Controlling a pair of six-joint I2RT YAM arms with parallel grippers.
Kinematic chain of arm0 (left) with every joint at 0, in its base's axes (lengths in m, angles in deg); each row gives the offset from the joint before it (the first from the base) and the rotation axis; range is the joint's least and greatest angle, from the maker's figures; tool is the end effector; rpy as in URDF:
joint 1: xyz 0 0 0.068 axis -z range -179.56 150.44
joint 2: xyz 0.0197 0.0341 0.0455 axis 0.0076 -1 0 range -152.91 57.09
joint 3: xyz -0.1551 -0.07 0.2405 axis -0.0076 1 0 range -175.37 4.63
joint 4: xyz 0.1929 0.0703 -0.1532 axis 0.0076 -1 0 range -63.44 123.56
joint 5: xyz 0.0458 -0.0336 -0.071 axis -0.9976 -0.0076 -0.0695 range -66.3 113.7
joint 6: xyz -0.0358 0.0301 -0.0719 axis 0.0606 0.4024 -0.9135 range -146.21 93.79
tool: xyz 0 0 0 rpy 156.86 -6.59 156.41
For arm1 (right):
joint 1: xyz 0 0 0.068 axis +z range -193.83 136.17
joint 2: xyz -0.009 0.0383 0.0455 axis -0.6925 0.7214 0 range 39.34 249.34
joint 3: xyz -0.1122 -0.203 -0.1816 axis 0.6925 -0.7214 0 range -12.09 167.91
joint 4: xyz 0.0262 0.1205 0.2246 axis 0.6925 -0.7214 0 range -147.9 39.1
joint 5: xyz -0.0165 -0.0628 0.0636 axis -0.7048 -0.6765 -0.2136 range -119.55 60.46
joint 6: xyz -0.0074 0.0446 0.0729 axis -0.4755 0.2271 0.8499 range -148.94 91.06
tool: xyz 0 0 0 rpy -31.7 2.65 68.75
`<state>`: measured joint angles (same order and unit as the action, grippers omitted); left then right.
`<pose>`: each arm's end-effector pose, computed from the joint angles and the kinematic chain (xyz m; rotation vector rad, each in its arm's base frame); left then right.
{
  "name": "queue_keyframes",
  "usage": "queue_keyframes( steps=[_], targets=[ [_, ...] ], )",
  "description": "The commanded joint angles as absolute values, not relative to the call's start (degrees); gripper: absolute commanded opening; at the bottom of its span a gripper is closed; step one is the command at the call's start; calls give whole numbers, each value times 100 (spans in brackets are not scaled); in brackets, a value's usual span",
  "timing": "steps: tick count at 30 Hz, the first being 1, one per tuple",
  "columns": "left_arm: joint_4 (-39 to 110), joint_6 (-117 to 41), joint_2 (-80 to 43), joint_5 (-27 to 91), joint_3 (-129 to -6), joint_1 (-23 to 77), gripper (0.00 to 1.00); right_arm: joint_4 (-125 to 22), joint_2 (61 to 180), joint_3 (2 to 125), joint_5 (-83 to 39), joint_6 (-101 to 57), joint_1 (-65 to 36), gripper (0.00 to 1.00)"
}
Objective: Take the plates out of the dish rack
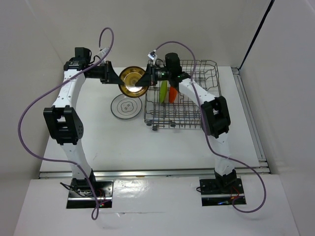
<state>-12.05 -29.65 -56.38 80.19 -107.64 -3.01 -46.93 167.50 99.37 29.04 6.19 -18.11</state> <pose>0.4568 -0.0357 0.3469 0.3271 2.1718 -1.1541 0.4712 0.2986 0.3025 -0.6679 1.8915 1.6262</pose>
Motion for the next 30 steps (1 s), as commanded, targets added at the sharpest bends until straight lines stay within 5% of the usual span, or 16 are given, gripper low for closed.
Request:
queue_keyframes(
  steps=[1, 5, 8, 13, 20, 27, 30],
  targets=[
    [-1451, -2754, -5716, 8153, -10778, -334, 0, -4746, 16652, 10208, 3260, 279, -1702, 10],
    [-1321, -3033, -5655, 8206, -10585, -667, 0, -5606, 16652, 10664, 2734, -256, -1755, 59],
    [-1119, -3279, -5524, 7917, -10357, -1124, 0, -6336, 16477, 10910, 1864, -538, -1912, 73],
    [-556, -4140, -5462, 7802, -9558, -2343, 0, -7267, 15836, 10999, -740, -846, -2098, 74],
    [-758, -3983, -5813, 6730, -9004, -2768, 0, -8506, 15650, 11104, -3909, -1330, -2273, 77],
    [-494, -3931, -6200, 6008, -8696, -2961, 0, -8781, 15675, 10472, -3975, -1260, -2388, 77],
    [-432, -3878, -6375, 5938, -8555, -3085, 0, -8860, 15816, 10349, -3799, -1207, -2388, 70]
  ],
)
